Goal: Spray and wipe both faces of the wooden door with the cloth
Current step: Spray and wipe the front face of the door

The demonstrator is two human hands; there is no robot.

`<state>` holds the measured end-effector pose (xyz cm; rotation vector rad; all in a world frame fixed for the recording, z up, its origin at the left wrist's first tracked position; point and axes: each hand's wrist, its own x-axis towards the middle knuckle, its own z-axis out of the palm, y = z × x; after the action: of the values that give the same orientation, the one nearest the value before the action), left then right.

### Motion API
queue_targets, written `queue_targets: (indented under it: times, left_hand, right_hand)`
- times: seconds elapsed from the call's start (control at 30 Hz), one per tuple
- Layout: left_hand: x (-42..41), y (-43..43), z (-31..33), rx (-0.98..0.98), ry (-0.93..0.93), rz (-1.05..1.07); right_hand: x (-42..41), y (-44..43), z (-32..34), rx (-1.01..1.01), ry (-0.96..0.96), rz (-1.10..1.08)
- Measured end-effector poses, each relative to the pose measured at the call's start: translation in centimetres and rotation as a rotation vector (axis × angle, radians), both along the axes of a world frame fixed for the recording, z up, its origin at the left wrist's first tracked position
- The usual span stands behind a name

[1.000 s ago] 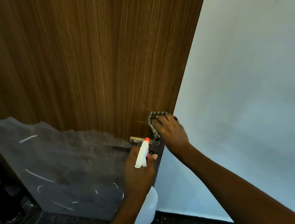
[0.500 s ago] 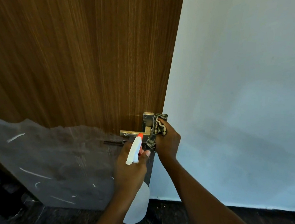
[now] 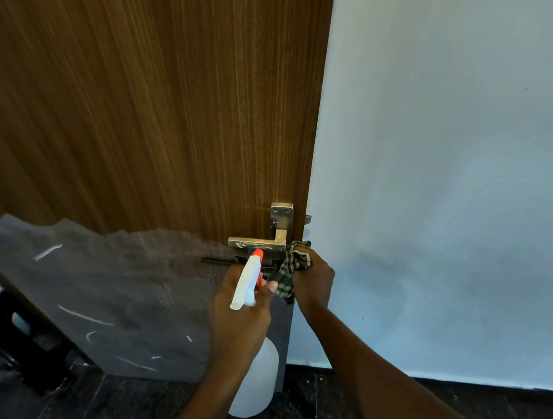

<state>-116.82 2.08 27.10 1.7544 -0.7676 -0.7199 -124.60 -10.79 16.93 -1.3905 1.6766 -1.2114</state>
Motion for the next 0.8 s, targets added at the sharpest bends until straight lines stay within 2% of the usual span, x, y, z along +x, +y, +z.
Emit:
queue_targets:
  times: [0.1, 0.23, 0.3, 0.43, 0.57, 0.73, 0.8]
  left_hand:
    - [-0.4, 0.4, -0.4, -0.010, -0.009, -0.018]
    - [-0.7, 0.0, 0.3, -0.048, 0.003, -0.045]
    - [-1.0, 0.1, 0.9, -0.045, 0.018, -0.023]
    - [-1.4, 1.0, 0.8, -0.065, 0.000, -0.010]
    - [-1.2, 1.7, 0.9, -0.081, 0.007, 0.030]
    - [-0.3, 2.5, 0.0, -0.088, -0.016, -0.028]
    - [0.1, 2.6, -0.5, -0.094, -0.022, -0.039]
  right_hand:
    - [-0.2, -0.5, 2.4, -0.074, -0.049, -0.011]
    - [-0.5, -2.0, 7.0, -0.270, 0.064, 0.034]
    - [-0.7, -1.5, 6.4, -0.236, 0.068, 0.031]
    - [-0.2, -0.1, 2.8, -0.001, -0.001, -0.085]
    - [1.2, -0.4, 0.9, 0.231, -0.327, -0.164]
    - [2.2, 0.3, 1.0, 0.402, -1.001, -0.222]
    - [3.2, 0.8, 1.3, 0.446, -1.104, -0.184]
